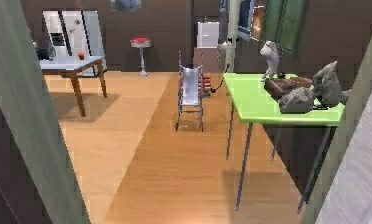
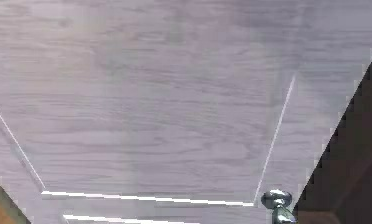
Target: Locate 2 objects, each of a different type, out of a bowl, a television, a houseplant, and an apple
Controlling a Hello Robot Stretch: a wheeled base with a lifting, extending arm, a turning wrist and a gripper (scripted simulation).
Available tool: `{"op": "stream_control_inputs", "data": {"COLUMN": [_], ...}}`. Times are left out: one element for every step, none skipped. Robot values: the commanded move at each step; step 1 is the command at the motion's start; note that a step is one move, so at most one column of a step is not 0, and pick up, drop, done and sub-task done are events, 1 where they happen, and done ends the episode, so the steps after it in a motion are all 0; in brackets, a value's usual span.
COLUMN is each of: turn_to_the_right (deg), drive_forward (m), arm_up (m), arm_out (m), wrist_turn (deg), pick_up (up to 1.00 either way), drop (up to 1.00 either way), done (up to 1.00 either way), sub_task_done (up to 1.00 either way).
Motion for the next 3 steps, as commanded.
{"op": "stream_control_inputs", "data": {"turn_to_the_right": [0.0, 45.0, 0.0], "drive_forward": [0.85, 0.00, 0.00], "arm_up": [0.00, 0.00, 0.00], "arm_out": [0.00, 0.00, 0.00], "wrist_turn": [0.0, 0.0, 0.0], "pick_up": [0.00, 0.00, 0.00], "drop": [0.00, 0.00, 0.00], "done": [0.00, 0.00, 0.00], "sub_task_done": [0.00, 0.00, 1.00]}}
